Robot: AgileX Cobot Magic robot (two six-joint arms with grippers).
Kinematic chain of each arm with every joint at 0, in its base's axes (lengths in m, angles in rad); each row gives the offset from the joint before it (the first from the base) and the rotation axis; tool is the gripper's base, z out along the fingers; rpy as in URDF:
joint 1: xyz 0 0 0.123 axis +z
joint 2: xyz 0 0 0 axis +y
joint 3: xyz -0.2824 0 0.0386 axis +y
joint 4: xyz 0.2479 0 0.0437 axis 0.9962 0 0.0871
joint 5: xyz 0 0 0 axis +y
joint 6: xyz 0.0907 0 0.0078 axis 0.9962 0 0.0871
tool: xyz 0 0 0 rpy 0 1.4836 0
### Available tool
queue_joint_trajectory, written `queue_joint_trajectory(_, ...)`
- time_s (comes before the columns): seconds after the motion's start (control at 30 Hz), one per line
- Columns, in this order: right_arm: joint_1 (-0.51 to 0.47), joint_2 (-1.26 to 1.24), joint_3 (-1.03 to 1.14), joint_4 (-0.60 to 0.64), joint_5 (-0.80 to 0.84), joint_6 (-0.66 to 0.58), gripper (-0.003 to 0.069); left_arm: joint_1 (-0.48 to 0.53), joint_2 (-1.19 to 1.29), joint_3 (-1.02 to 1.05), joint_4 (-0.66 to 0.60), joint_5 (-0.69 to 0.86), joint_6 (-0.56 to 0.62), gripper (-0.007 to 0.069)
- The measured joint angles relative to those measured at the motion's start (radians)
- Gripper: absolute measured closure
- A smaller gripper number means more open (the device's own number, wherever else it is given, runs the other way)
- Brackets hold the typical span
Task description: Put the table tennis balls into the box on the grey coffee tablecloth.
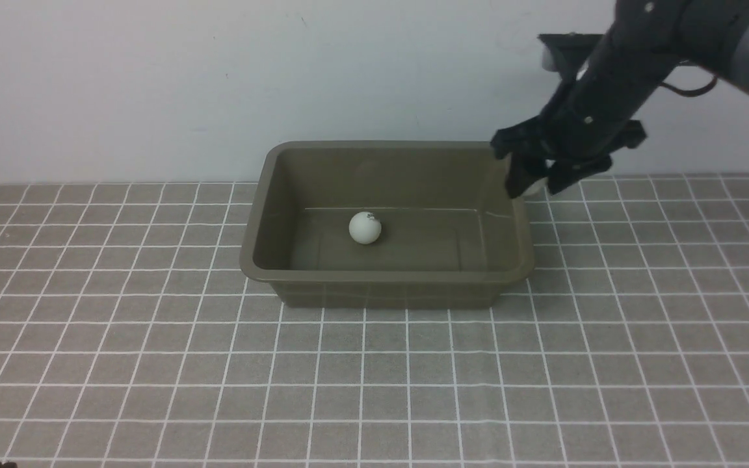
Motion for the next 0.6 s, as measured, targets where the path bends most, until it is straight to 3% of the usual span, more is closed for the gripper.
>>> queue_joint_trajectory(0.17, 0.058, 0.013, -0.002, 0.0, -0.037, 0.003, 0.0291, 0.0, 0.0, 0.0, 0.0, 0.0, 0.0, 0.0628)
queue_joint_trajectory(0.3, 0.06, 0.013, -0.073, -0.054, 0.038, 0.003, 0.0147, 0.0, 0.0, 0.0, 0.0, 0.0, 0.0, 0.0628)
queue_joint_trajectory(0.4, 0.06, 0.003, -0.131, -0.091, 0.06, -0.024, 0.0111, 0.0, 0.0, 0.0, 0.0, 0.0, 0.0, 0.0628)
queue_joint_trajectory(0.53, 0.06, -0.063, -0.144, -0.104, 0.07, -0.037, 0.0214, 0.0, 0.0, 0.0, 0.0, 0.0, 0.0, 0.0628)
queue_joint_trajectory(0.6, 0.06, -0.144, -0.132, -0.098, 0.075, -0.037, 0.041, 0.0, 0.0, 0.0, 0.0, 0.0, 0.0, 0.0628)
